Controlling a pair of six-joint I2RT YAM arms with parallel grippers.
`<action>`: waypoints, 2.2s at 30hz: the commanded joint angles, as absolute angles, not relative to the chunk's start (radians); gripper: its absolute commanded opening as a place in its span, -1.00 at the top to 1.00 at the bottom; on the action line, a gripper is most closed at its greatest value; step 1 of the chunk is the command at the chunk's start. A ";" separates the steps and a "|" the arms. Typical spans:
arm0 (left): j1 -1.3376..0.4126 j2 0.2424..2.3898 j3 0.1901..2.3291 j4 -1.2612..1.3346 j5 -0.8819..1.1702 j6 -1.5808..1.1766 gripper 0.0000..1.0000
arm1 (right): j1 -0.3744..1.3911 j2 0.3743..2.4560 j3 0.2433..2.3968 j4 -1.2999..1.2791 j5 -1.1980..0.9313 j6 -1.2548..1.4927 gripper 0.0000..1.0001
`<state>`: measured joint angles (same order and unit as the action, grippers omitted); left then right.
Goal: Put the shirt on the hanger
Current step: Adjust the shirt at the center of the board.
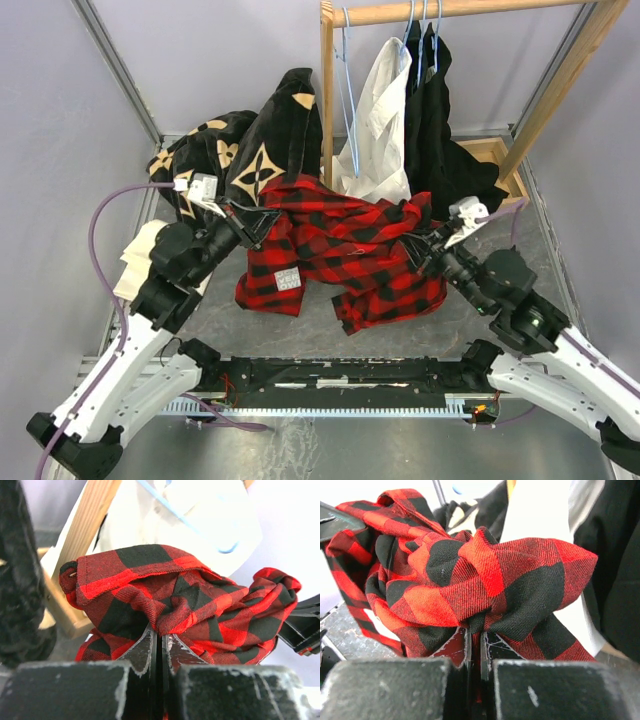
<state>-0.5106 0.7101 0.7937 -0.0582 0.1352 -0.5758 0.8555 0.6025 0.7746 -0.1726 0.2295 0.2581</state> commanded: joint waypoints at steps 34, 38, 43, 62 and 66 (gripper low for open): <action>-0.505 0.590 0.525 -0.203 0.036 -0.669 -0.63 | 0.810 0.898 0.797 -0.734 0.286 0.563 -0.75; -0.505 0.565 0.515 -0.221 0.029 -0.669 -0.62 | 0.731 0.961 0.767 -0.704 0.140 0.513 -0.77; -0.505 0.532 0.495 -0.232 0.025 -0.674 -0.62 | 0.679 0.977 0.720 -0.606 -0.067 0.464 -0.75; -0.505 0.523 0.492 -0.252 0.011 -0.677 -0.60 | 0.678 0.642 0.726 -0.308 -0.361 0.538 1.00; -0.505 0.526 0.492 -0.254 0.011 -0.678 -0.59 | 0.678 0.579 0.823 -0.360 -0.259 0.508 1.00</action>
<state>-0.5106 0.5316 0.4812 -0.2615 0.0093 -0.6834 0.6796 0.6365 0.6918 -0.3836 -0.3710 0.5282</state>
